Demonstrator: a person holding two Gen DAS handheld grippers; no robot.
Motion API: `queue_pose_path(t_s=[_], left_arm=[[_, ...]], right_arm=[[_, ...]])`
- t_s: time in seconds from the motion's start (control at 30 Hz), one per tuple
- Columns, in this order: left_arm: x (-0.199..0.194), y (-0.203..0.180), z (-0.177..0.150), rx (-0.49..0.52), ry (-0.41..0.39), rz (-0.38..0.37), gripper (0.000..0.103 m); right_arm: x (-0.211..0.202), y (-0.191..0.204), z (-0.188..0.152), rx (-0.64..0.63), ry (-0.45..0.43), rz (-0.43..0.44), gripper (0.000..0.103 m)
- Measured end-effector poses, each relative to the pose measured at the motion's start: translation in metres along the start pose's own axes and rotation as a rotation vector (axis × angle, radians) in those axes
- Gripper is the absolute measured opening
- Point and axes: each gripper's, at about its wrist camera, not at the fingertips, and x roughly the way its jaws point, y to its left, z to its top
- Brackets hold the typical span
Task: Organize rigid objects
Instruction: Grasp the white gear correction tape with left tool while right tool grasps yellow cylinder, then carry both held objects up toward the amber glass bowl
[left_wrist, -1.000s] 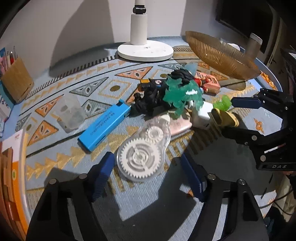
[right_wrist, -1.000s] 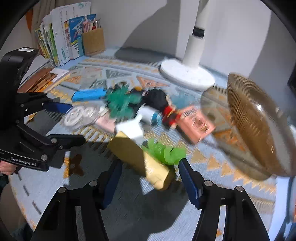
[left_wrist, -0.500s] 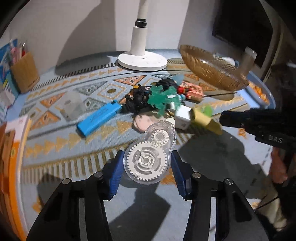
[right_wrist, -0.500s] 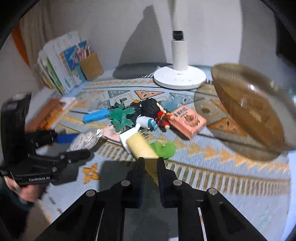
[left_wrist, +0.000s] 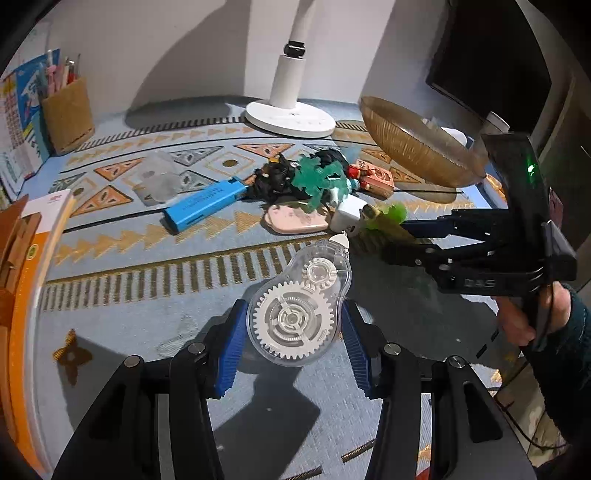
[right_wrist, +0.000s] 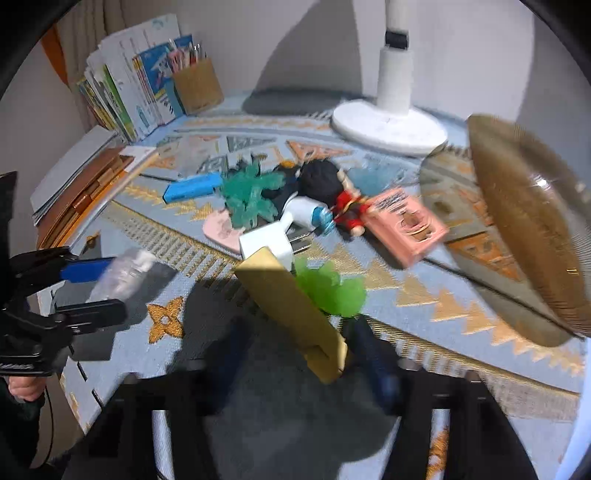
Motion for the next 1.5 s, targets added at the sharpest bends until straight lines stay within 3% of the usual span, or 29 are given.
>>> queue_pose_path(t_s=[0.03,0.07,0.13,0.3,0.4,0.57,0.67,0.7,0.8,0.9,0.93,1.0,1.07,1.13,1.17,1.2,1.27,1.43,1.5], left_arm=[[-0.002,0.000,-0.001,-0.001,-0.002,0.004,0.047],[-0.005,0.000,-0.002,-0.003,-0.006,0.005,0.047],[-0.008,-0.002,-0.003,-0.006,-0.012,0.000,0.047],[0.000,-0.021,-0.002,-0.017,-0.002,-0.016,0.047],[0.017,-0.037,-0.005,-0.009,0.035,0.016,0.047],[0.028,-0.061,-0.018,0.056,0.068,0.065,0.047],[0.027,-0.068,-0.023,0.085,0.065,0.082,0.048],[0.026,-0.069,-0.024,0.093,0.066,0.085,0.051],[0.024,-0.071,-0.024,0.108,0.068,0.089,0.079],[0.023,-0.069,-0.023,0.113,0.050,0.103,0.081],[0.026,-0.068,-0.023,0.109,0.061,0.107,0.081],[0.032,-0.067,-0.024,0.107,0.077,0.114,0.080],[0.032,-0.070,-0.026,0.140,0.068,0.126,0.075],[0.028,-0.075,-0.026,0.166,0.051,0.101,0.047],[0.028,-0.077,-0.025,0.170,0.055,0.094,0.047],[0.029,-0.078,-0.024,0.170,0.059,0.092,0.047],[0.029,-0.080,-0.022,0.176,0.051,0.104,0.046],[0.005,-0.089,0.003,0.179,-0.026,0.077,0.046],[-0.011,-0.094,0.024,0.188,-0.072,0.061,0.046]], right_arm=[[-0.003,0.002,-0.003,-0.001,0.002,0.012,0.028],[-0.009,0.002,-0.006,0.013,-0.002,0.055,0.013],[-0.022,0.006,-0.016,0.049,-0.016,0.083,0.012],[-0.052,-0.006,-0.047,0.221,-0.009,-0.065,0.012],[-0.056,-0.017,-0.066,0.297,0.021,-0.151,0.012],[-0.059,-0.036,-0.090,0.439,0.006,0.068,0.012],[-0.064,-0.049,-0.097,0.507,-0.027,0.050,0.018],[-0.067,-0.049,-0.099,0.517,-0.037,0.036,0.019],[-0.074,-0.050,-0.103,0.515,-0.052,-0.012,0.020],[-0.072,-0.044,-0.104,0.465,-0.039,0.011,0.023],[-0.070,-0.038,-0.103,0.437,-0.029,0.021,0.025],[-0.068,-0.027,-0.101,0.379,-0.030,-0.003,0.047],[-0.066,-0.014,-0.098,0.312,-0.042,-0.069,0.049],[-0.058,-0.007,-0.093,0.263,-0.035,-0.134,0.049],[-0.052,-0.005,-0.091,0.249,-0.028,-0.158,0.049],[-0.050,-0.003,-0.091,0.225,-0.036,-0.189,0.036],[-0.050,0.002,-0.090,0.179,-0.043,-0.206,0.023],[-0.067,-0.004,-0.088,0.227,-0.099,-0.012,0.023],[-0.083,-0.014,-0.081,0.260,-0.141,0.019,0.020]])
